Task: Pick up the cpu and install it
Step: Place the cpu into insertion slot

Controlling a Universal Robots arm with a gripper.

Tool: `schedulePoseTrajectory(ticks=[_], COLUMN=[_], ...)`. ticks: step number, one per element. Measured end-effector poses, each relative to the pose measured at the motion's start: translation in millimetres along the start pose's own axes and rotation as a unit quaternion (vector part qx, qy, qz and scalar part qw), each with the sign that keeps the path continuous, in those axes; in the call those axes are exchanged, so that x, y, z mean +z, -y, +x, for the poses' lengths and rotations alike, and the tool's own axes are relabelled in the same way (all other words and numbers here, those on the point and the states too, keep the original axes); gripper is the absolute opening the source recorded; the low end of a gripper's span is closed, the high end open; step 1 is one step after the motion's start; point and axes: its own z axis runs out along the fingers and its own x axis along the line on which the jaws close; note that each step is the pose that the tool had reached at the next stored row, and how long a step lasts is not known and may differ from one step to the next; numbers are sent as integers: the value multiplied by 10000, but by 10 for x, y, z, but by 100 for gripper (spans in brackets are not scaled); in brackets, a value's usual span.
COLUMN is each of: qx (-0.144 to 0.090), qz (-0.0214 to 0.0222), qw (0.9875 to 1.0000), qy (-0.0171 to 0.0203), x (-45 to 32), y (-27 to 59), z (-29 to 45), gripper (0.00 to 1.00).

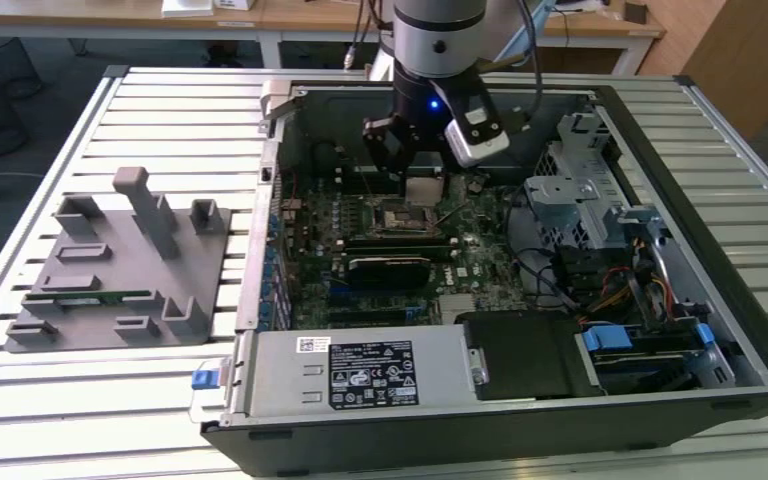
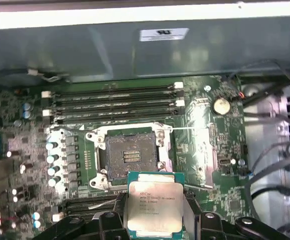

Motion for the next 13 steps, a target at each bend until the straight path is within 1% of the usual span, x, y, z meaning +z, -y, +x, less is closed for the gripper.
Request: schedulePoseTrajectory(ticks=[3, 6, 9, 11, 13], qx=[243, 485, 733, 893, 1052], qz=[18, 35, 54, 66, 77], qw=[9997, 9988, 9973, 9960, 9944], qy=[8, 17, 26, 32, 38], x=[2, 3, 4, 5, 6], y=[0, 0, 0, 0, 0], z=[0, 0, 0, 0, 0], gripper=[53, 53, 53, 53, 53])
